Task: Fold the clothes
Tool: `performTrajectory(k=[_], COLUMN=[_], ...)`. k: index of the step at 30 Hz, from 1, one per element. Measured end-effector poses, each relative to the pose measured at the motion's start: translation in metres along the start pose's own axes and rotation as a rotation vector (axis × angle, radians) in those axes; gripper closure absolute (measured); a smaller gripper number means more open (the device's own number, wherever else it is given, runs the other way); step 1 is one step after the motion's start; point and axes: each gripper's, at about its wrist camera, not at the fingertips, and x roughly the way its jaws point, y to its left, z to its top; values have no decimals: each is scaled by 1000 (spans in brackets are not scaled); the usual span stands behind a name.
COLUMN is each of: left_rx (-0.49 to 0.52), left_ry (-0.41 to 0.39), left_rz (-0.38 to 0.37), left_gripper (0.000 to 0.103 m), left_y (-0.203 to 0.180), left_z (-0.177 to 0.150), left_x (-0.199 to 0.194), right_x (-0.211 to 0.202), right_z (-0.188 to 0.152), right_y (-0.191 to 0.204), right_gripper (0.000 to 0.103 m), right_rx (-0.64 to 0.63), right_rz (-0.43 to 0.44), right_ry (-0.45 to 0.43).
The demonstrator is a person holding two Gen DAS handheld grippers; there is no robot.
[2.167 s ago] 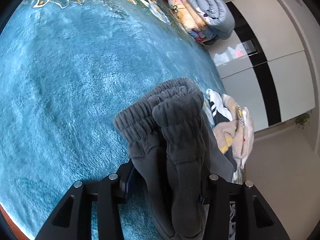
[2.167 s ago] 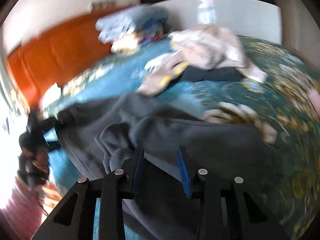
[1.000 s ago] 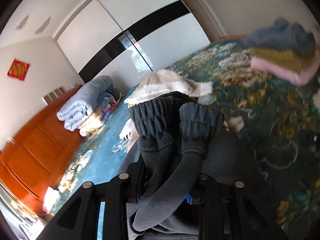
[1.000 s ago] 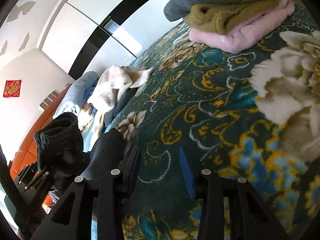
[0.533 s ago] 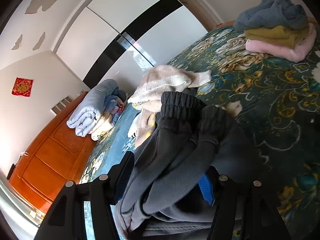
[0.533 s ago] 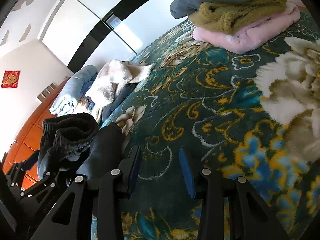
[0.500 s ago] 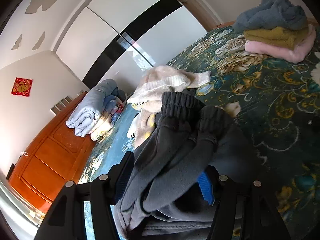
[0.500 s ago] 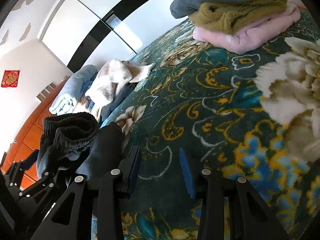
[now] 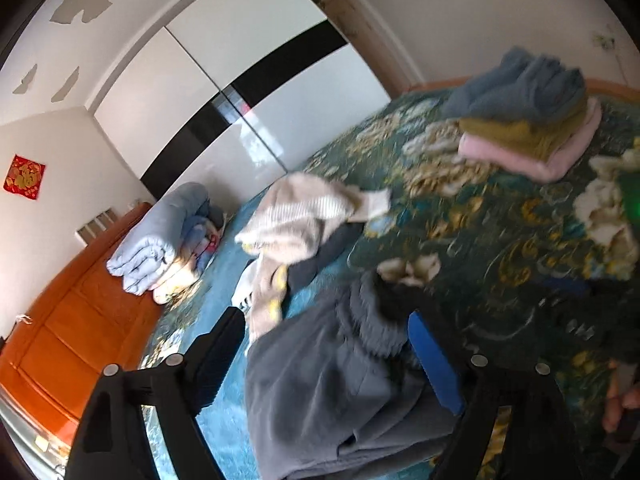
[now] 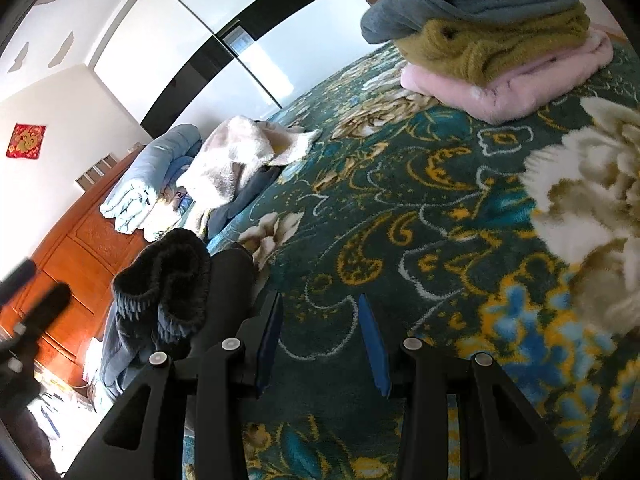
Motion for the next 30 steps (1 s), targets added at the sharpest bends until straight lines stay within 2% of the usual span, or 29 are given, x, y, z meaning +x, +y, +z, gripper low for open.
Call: performTrajectory(k=[2, 6, 10, 13, 17, 20, 24, 26, 28, 30], left_rx=[-37, -132, -274, -334, -365, -350, -344, -355, -365, -379], left_ry=[-13, 1, 90, 186, 281, 305, 313, 317, 317, 313], left_rz=[-17, 53, 93, 102, 34, -20, -75, -110, -145, -178], left_gripper=[17, 16, 14, 14, 14, 14, 14, 14, 14, 14], left_y=[14, 53, 95, 109, 103, 90, 81, 81, 83, 87], left_z=[5, 4, -17, -43, -78, -94, -107, -113, -119, -125], left_x=[-4, 4, 32, 61, 90, 98, 103, 105, 107, 109], right_x=[-1, -2, -1, 0, 1, -1, -5, -5, -3, 5], right_z=[0, 1, -1, -3, -8, -12, -18, -20, -23, -29], right_y=[2, 5, 10, 17, 30, 45, 69, 76, 80, 87], right_gripper=[62, 62, 62, 62, 61, 53, 40, 39, 33, 32], right_rx=[-8, -29, -46, -78, -143, -213, -287, -277, -242, -237], right_rz=[2, 2, 8, -4, -39, -76, -12, 88, 195, 236], right_ry=[-4, -8, 0, 7, 16, 13, 16, 35, 76, 124])
